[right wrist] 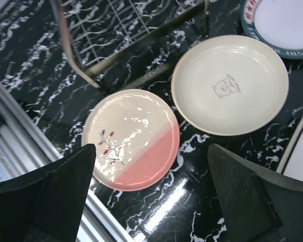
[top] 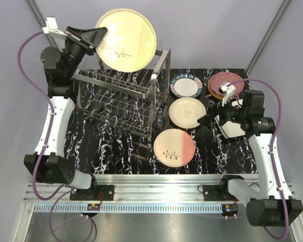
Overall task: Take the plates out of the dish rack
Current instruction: Grab a plate with the left arm, then pass the plate from the left arm to the right
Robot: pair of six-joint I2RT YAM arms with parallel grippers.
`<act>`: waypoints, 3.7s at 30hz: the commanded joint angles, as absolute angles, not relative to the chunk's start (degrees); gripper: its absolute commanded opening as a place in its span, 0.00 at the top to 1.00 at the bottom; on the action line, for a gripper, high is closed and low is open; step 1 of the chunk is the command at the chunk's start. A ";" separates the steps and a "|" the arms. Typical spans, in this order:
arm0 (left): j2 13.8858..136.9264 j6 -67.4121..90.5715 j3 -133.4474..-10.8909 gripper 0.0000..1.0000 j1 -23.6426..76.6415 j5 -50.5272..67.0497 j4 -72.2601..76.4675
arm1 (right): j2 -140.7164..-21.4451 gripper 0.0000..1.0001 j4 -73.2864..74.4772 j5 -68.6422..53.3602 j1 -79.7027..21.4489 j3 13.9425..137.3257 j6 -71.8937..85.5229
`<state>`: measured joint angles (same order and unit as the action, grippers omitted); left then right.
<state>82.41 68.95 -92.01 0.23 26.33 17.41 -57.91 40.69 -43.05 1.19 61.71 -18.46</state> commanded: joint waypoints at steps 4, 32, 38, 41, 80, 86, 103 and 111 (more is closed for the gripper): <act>76.73 78.40 -87.11 1.00 7.55 30.76 30.23 | -60.29 0.00 43.16 -60.98 1.49 74.61 -8.21; 77.43 71.19 -79.89 1.00 28.56 27.78 29.18 | -63.11 0.10 -12.72 -65.74 -6.50 65.76 56.42; 78.22 69.52 -79.81 1.00 30.23 25.84 28.30 | -62.23 0.51 -17.84 -65.22 -6.59 62.76 61.35; 78.31 68.64 -79.54 1.00 30.41 25.40 27.60 | -61.17 0.72 -19.59 -65.30 -6.59 61.79 61.96; 29.81 15.57 -58.19 0.02 15.82 15.14 -18.62 | -61.43 1.00 52.47 -67.59 7.47 69.09 -8.08; 22.33 10.55 -50.81 0.01 15.82 8.01 -21.71 | -66.09 1.00 54.84 -65.04 7.47 68.12 -12.47; 13.27 4.57 -36.30 0.01 15.82 0.17 -18.90 | -84.02 1.00 58.45 -61.44 5.89 67.59 -23.38; 11.43 4.04 -32.52 0.01 15.91 -2.37 -17.40 | -89.46 0.99 56.69 -59.15 2.99 67.24 -24.61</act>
<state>12.25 5.43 -33.21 16.05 -0.21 -21.23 -88.68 58.06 -54.78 3.95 66.28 -23.51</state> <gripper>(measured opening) 0.987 0.233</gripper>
